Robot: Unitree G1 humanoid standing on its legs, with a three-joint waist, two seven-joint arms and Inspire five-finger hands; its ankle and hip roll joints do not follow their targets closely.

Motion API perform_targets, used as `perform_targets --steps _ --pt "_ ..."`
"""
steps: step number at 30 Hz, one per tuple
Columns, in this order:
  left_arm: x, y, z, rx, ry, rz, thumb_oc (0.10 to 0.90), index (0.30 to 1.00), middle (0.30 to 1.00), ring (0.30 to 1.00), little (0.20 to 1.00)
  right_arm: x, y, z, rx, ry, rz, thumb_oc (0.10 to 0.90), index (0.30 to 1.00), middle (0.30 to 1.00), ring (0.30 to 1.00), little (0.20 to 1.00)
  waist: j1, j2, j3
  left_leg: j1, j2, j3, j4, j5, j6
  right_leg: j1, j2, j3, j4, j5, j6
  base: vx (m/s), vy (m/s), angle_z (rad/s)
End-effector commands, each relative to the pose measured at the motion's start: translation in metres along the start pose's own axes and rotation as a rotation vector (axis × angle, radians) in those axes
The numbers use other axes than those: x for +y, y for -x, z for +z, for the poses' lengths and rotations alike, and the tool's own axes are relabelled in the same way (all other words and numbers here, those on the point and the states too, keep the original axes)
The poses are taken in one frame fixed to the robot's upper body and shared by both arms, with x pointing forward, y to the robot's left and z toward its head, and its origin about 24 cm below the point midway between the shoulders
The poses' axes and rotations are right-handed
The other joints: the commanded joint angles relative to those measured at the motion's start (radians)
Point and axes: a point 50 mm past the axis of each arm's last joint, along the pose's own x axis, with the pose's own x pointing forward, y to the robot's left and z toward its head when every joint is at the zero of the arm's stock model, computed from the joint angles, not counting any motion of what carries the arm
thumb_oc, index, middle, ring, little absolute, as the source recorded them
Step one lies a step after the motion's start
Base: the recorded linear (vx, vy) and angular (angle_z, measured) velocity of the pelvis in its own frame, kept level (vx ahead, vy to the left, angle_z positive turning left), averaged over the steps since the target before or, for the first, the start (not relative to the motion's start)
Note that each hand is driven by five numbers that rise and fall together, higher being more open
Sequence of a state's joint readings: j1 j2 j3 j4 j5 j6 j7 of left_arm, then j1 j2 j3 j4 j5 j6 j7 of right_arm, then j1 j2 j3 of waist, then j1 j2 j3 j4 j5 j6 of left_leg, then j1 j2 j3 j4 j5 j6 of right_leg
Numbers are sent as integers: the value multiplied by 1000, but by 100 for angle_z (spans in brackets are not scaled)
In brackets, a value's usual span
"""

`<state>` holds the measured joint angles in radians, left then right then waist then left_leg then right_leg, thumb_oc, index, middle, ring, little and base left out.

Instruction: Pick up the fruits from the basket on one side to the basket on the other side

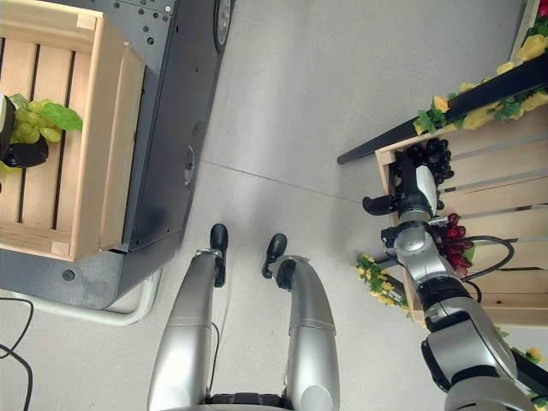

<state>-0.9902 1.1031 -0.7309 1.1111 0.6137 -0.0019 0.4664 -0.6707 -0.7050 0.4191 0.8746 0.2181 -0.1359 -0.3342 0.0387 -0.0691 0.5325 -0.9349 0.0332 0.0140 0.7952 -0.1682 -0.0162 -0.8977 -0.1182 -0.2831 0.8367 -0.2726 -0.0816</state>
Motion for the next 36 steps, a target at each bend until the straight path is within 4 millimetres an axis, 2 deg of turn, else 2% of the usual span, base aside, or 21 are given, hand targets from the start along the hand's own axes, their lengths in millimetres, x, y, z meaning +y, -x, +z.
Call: perform_targets --steps 1,4,8,9,11,13,14,18,19,23,28,32,36 --pt "10 2 -27 89 1 72 400 300 300 300 300 -1 -1 20 -122 -61 40 800 900 900 900 900 19 49 -12 96 -50 79 -115 -25 70 79 25 15 -96 66 44 0 0 0" --pt "11 3 -29 105 38 97 400 300 300 300 300 1 1 19 -118 -70 43 800 900 900 900 900 20 53 -12 114 -52 80 -113 -30 70 96 25 19 -92 61 43 5 -34 0" --pt "11 7 -35 186 220 174 400 300 300 300 300 6 4 15 -107 -82 53 800 900 900 900 900 22 61 -12 156 -56 85 -108 -41 70 135 23 29 -86 48 41 15 -14 0" --pt "8 9 -35 200 253 173 400 300 300 300 300 10 7 10 -94 -81 63 800 900 900 900 900 25 62 -12 191 -59 82 -108 -61 65 167 25 39 -85 32 51 56 -30 -3" --pt "8 12 -40 286 470 229 400 300 300 300 300 17 11 7 -87 -95 73 800 900 900 900 900 28 66 -12 237 -65 82 -114 -68 65 211 23 46 -90 23 51 35 -45 -3" --pt "8 13 -42 325 578 252 400 300 300 300 300 22 15 5 -83 -102 81 800 900 900 900 900 29 67 -12 264 -68 82 -117 -73 66 237 21 50 -92 18 52 20 -49 -2" --pt "8 14 -44 374 717 273 400 300 300 300 300 27 18 5 -83 -114 87 800 900 900 900 900 31 68 -12 294 -72 80 -119 -80 67 267 19 54 -97 12 53 21 -51 1" --pt "3 21 -47 444 926 308 400 300 300 300 300 37 26 2 -81 -128 98 800 900 900 900 900 30 72 -12 362 -83 72 -126 -89 69 334 15 59 -110 3 52 15 -48 -1" --pt "5 22 -48 460 1006 332 400 300 300 300 300 38 27 4 -84 -136 100 800 900 900 900 900 29 73 -12 371 -85 76 -130 -75 76 346 11 54 -120 16 43 -32 -35 -7" --pt "3 28 -41 454 1231 418 400 300 300 300 300 47 35 3 -82 -148 125 800 900 900 900 900 26 76 -12 460 -92 71 -147 -85 82 430 8 63 -145 13 44 2 -36 -6" --pt "5 34 -33 419 1373 490 400 300 300 300 300 54 42 2 -77 -169 141 800 900 900 900 900 26 78 -18 547 -94 68 -179 -89 86 514 2 71 -178 14 49 -2 -39 -3" --pt "9 36 -28 372 1469 527 400 300 300 300 300 63 49 2 -90 -196 170 800 900 900 900 900 23 82 -58 617 -91 63 -236 -86 86 571 -2 77 -215 17 58 17 -54 -1" --pt "21 37 -18 244 1509 558 400 300 300 300 300 73 57 10 -127 -222 216 800 900 900 900 900 18 88 -125 716 -96 43 -346 -61 74 668 1 83 -318 35 73 39 -69 -1"
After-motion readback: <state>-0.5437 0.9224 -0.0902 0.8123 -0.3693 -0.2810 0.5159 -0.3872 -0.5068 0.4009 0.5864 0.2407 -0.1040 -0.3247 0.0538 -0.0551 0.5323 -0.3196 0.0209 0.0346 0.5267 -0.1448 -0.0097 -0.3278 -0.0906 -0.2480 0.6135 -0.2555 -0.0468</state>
